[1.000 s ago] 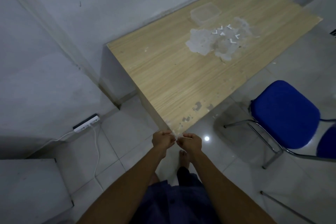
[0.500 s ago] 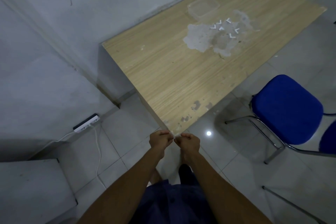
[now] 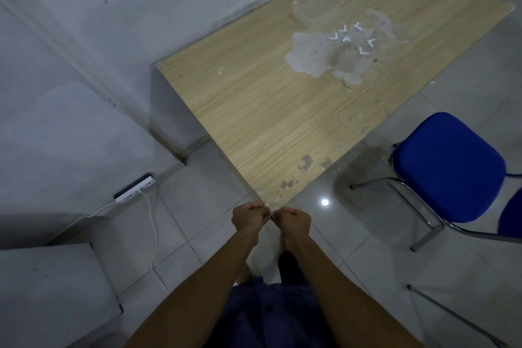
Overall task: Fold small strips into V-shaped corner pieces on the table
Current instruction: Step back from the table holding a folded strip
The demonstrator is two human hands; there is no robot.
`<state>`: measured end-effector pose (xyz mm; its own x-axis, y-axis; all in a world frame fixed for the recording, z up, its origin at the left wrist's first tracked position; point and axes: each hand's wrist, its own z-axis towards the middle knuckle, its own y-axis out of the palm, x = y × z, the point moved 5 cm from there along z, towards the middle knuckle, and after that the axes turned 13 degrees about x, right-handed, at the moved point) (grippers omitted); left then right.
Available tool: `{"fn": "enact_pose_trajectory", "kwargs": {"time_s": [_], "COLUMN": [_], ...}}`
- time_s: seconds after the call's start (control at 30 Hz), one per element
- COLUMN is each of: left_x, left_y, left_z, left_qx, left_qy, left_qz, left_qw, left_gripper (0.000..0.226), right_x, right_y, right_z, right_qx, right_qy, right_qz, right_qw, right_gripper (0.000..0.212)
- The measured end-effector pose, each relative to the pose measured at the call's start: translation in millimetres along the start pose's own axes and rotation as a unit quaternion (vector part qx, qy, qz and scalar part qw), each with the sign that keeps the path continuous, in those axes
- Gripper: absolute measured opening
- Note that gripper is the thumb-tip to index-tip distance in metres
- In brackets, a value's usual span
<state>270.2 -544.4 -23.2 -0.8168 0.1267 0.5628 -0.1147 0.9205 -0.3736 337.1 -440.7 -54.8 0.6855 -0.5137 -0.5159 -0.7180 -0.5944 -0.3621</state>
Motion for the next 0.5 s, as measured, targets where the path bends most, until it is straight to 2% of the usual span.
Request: {"fn": "enact_pose_trajectory", "kwargs": {"time_s": [0.27, 0.4, 0.5], "left_x": [-2.1, -3.0, -3.4], "left_y": [0.5, 0.3, 0.2], "left_z": [1.9, -0.4, -1.0], "left_qx": [-0.019, -0.004, -0.005], "left_qy": [-0.008, 0.009, 0.012], "left_qz": [0.002, -0.002, -0.007], "left_qw": [1.000, 1.000, 1.000], "left_gripper": [0.019, 0.019, 0.020], "right_x": [6.3, 6.9, 10.0], "right_y": [1.9, 3.0, 3.5], "right_z": [3.7, 6.9, 8.2], "right_qx": [-0.011, -0.036, -0.024], "right_qy": [0.021, 0.014, 0.010], "right_qz": [0.005, 0.015, 0.014], "right_qw": [1.000, 0.999, 1.000], "right_gripper": [0.032, 0.012, 0.023]}}
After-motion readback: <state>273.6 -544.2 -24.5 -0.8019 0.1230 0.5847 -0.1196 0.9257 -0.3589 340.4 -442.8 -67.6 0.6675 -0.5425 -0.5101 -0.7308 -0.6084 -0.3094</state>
